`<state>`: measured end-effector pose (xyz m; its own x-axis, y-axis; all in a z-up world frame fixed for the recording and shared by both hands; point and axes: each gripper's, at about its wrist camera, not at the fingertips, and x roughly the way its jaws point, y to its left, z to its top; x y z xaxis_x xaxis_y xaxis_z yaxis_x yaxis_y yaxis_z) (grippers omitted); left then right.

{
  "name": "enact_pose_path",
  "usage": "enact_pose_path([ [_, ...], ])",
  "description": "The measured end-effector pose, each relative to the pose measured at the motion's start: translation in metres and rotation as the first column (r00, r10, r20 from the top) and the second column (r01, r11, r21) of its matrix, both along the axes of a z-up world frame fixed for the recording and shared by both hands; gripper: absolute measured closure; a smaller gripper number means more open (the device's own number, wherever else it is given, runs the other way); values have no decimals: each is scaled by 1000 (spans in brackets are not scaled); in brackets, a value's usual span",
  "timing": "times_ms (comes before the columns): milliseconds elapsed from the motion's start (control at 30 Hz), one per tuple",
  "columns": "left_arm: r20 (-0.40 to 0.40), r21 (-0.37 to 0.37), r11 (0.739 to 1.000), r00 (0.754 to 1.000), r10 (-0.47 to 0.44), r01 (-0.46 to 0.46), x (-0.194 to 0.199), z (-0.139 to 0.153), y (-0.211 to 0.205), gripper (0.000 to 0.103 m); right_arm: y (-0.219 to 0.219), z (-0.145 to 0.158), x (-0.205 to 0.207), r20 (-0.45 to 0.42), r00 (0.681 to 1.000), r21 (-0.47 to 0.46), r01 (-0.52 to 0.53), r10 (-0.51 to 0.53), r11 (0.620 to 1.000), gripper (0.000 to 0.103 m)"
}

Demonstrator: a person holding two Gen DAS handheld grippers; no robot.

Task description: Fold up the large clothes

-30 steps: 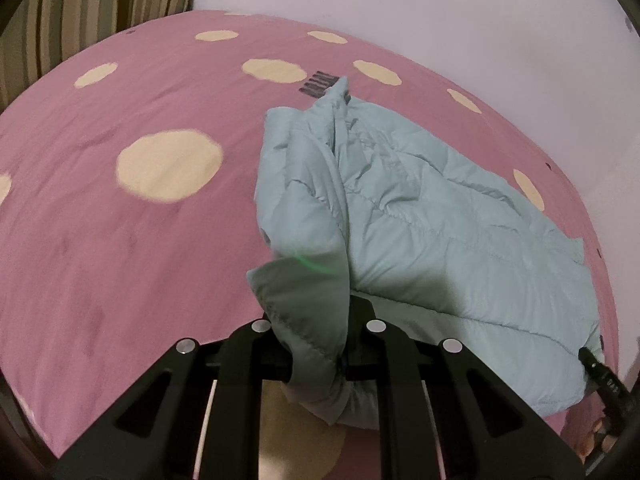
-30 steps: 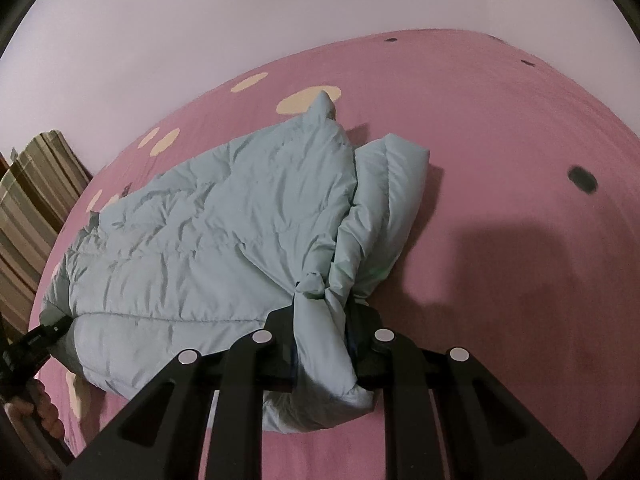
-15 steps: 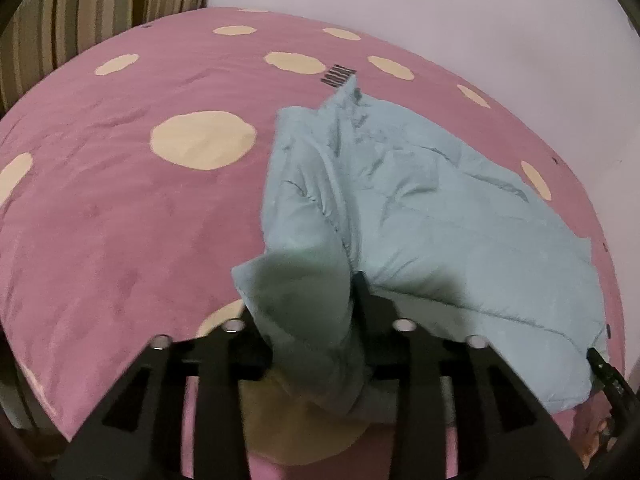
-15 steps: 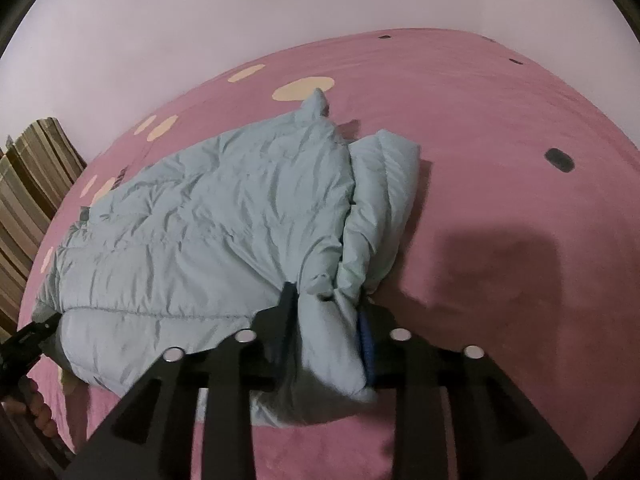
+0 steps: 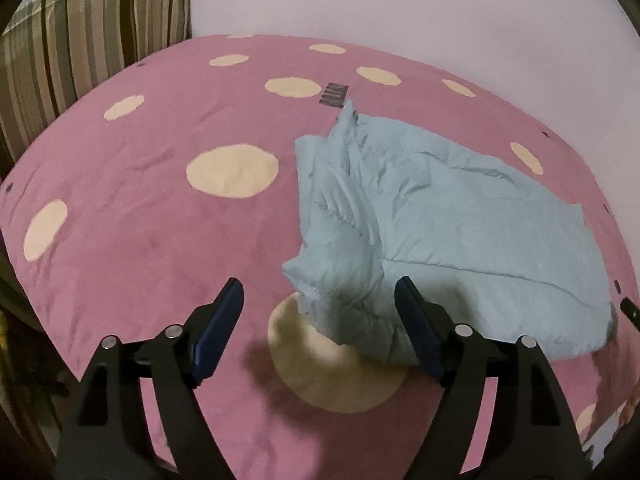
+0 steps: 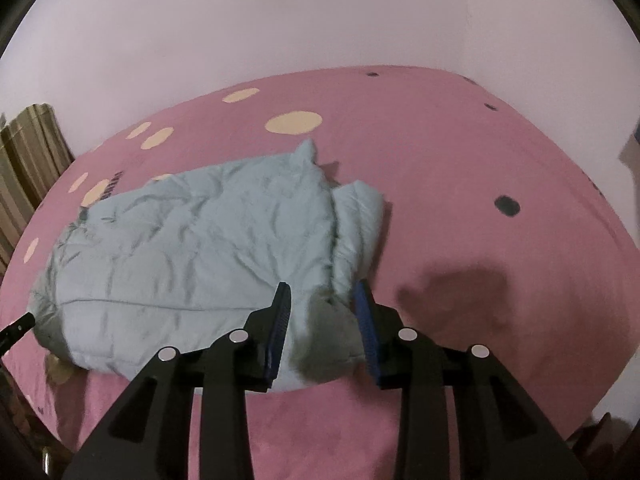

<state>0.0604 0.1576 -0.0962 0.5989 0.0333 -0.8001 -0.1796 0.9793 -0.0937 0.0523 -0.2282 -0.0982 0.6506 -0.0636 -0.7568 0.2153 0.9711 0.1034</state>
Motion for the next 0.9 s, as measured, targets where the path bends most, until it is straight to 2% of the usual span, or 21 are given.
enact_pose_path([
  [167,17,-1,1000,1000,-8,8,4,14,6,23,31,9,15,8,996,8,-87,87,996,69],
  [300,6,-13,1000,1000,-8,8,17,14,8,23,70,3,43,-24,984,23,-179,179,984,69],
  [467,-3,-19,1000,1000,-6,6,29,11,10,23,115,0,71,-31,969,18,-244,244,970,69],
  [700,-1,-6,1000,1000,3,-3,37,10,13,23,148,-4,93,-46,965,-27,-260,259,965,69],
  [900,-16,-5,1000,1000,6,-6,44,3,17,23,156,-25,106,-97,963,-34,-256,252,966,69],
])
